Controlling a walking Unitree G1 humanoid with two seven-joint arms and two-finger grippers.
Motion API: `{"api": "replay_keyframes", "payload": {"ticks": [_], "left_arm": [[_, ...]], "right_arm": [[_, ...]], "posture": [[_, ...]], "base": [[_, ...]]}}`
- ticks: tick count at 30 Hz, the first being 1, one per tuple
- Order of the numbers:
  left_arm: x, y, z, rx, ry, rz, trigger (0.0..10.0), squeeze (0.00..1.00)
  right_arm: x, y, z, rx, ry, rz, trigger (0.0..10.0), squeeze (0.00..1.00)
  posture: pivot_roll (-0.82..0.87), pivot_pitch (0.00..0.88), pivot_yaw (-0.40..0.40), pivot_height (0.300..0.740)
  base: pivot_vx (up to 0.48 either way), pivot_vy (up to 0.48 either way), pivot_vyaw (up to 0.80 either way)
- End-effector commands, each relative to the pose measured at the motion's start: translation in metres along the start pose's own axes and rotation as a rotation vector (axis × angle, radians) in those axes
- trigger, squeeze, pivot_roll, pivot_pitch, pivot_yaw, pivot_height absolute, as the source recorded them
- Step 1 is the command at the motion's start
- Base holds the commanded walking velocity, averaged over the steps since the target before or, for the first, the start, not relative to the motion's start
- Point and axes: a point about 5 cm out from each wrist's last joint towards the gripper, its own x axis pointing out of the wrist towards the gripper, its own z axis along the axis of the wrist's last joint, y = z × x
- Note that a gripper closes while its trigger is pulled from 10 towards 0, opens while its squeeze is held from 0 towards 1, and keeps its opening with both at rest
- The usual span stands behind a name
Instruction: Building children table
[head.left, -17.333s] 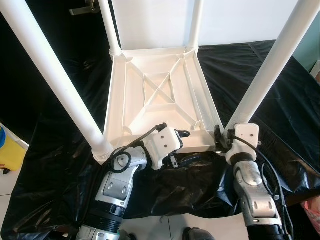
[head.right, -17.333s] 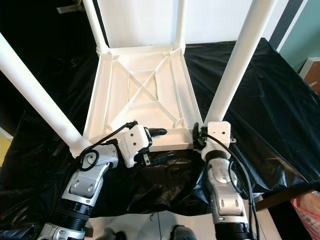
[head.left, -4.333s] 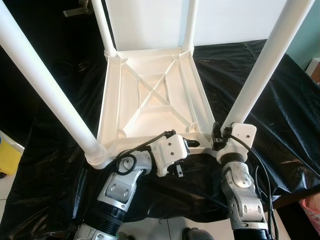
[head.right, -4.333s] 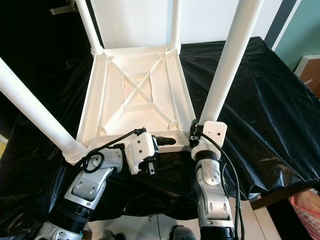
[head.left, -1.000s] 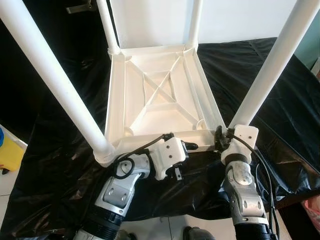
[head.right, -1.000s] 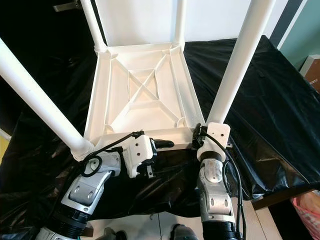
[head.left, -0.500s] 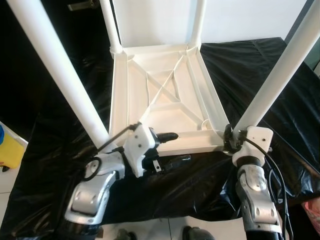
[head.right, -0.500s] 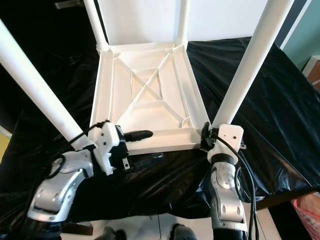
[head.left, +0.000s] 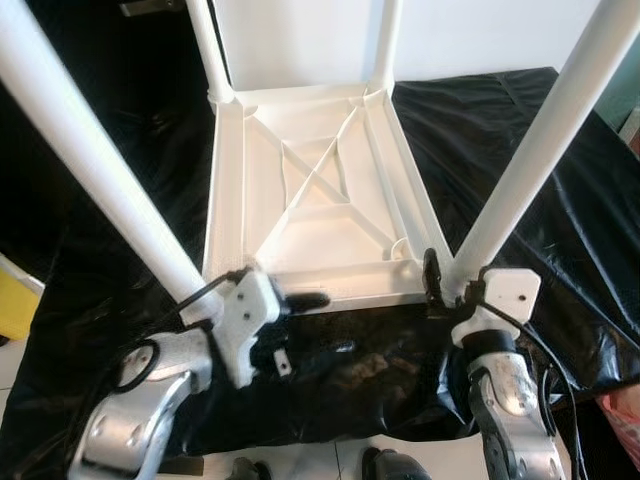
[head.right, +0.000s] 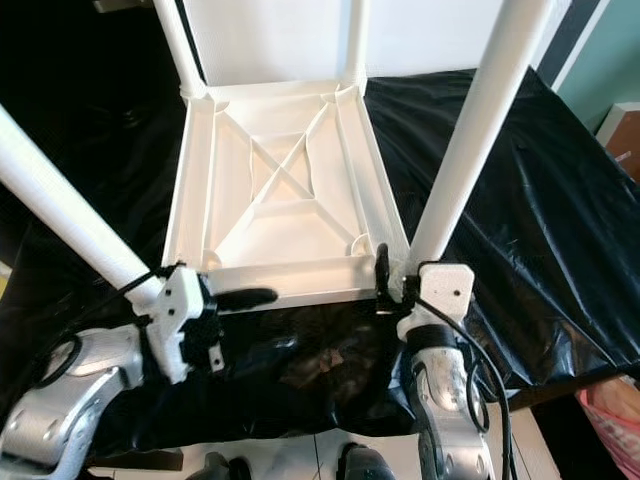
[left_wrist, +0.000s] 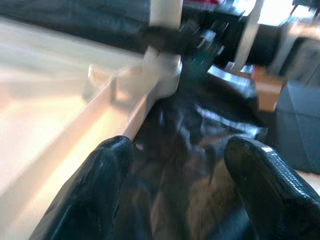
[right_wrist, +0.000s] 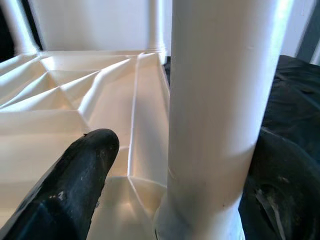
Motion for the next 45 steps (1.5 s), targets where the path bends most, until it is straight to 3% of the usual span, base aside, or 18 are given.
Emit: {"api": "replay_keyframes", "payload": {"ticks": [1,3,7,8,12,14,15,21,24,27,30,31,33,37,43,44,45], "left_arm": [[-0.007,-0.004,-0.003,0.009,0.045,-0.085,10.0,0.00],[-0.014,-0.002,-0.006,0.008,0.102,-0.058,10.0,0.00],[-0.019,-0.001,-0.008,0.001,0.126,-0.047,10.0,0.00],[-0.029,0.001,-0.012,-0.008,0.174,-0.019,10.0,0.00],[-0.036,0.004,-0.012,-0.014,0.200,0.026,10.0,0.00],[-0.039,0.006,-0.010,-0.011,0.206,0.049,10.0,0.00],[-0.044,0.008,-0.007,-0.010,0.213,0.080,10.0,0.00],[-0.046,0.005,-0.004,-0.005,0.216,0.063,10.0,0.00],[-0.046,0.004,-0.003,0.000,0.220,0.060,10.0,0.00],[-0.045,0.004,-0.004,0.005,0.224,0.056,10.0,0.00],[-0.043,0.002,-0.004,-0.004,0.220,0.038,10.0,0.00],[-0.041,-0.001,-0.004,-0.014,0.217,0.010,10.0,0.00],[-0.040,-0.003,-0.004,-0.017,0.217,0.000,10.0,0.00],[-0.029,-0.015,-0.006,-0.019,0.204,-0.092,10.0,0.00],[-0.024,-0.016,-0.006,-0.024,0.189,-0.110,10.0,0.00],[-0.021,-0.019,-0.008,-0.028,0.188,-0.134,10.0,0.00],[-0.021,-0.019,-0.008,-0.028,0.188,-0.134,10.0,0.00]], "right_arm": [[-0.006,0.006,-0.003,0.019,0.016,0.063,10.0,0.00],[-0.013,0.006,-0.005,0.004,0.032,0.107,10.0,0.00],[-0.016,0.006,-0.005,-0.012,0.030,0.130,10.0,0.00],[-0.022,0.000,-0.002,-0.002,0.015,0.134,10.0,0.00],[-0.025,-0.002,0.002,0.010,-0.001,0.153,10.0,0.00],[-0.028,0.001,0.003,0.009,0.001,0.187,10.0,0.00],[-0.036,0.009,0.002,0.016,0.025,0.269,10.0,0.00],[-0.043,0.016,0.001,0.039,0.072,0.422,10.0,0.00],[-0.043,0.017,0.000,0.038,0.079,0.441,10.0,0.00],[-0.037,0.019,-0.004,0.041,0.087,0.450,10.0,0.00],[-0.024,0.018,-0.008,0.038,0.080,0.429,10.0,0.00],[-0.013,0.016,-0.010,0.029,0.070,0.408,10.0,0.00],[-0.010,0.014,-0.010,0.020,0.066,0.405,10.0,0.00],[0.014,0.003,-0.014,0.008,0.041,0.285,10.0,0.00],[0.022,-0.003,-0.017,0.002,0.049,0.238,10.0,0.00],[0.029,-0.017,-0.020,-0.015,0.052,0.152,10.0,0.00],[0.029,-0.017,-0.020,-0.015,0.052,0.152,10.0,0.00]], "posture": [[-0.12,0.171,0.032,0.740],[-0.11,0.172,0.033,0.740],[-0.11,0.174,0.033,0.740],[-0.10,0.176,0.034,0.740],[-0.10,0.177,0.035,0.740],[-0.10,0.177,0.034,0.740],[-0.09,0.179,0.032,0.740],[-0.08,0.179,0.032,0.740],[-0.08,0.179,0.030,0.740],[-0.08,0.177,0.026,0.740],[-0.07,0.171,0.021,0.740],[-0.07,0.172,0.020,0.740],[-0.07,0.171,0.018,0.740],[-0.06,0.165,0.017,0.740],[-0.06,0.163,0.017,0.740],[-0.07,0.156,0.024,0.740],[-0.07,0.156,0.024,0.740]], "base": [[0.000,0.000,0.00],[0.000,0.000,0.00],[0.000,0.000,0.00],[0.000,0.000,0.00],[0.000,0.000,0.00],[0.000,0.000,0.00],[0.000,0.000,0.00],[0.000,0.000,0.00],[0.000,0.000,0.00],[0.000,0.000,0.00],[0.000,0.000,0.00],[0.000,0.000,0.00],[0.000,0.000,0.00],[0.000,0.000,0.00],[0.000,0.000,0.00],[0.000,0.000,0.00],[0.000,0.000,0.00]]}}
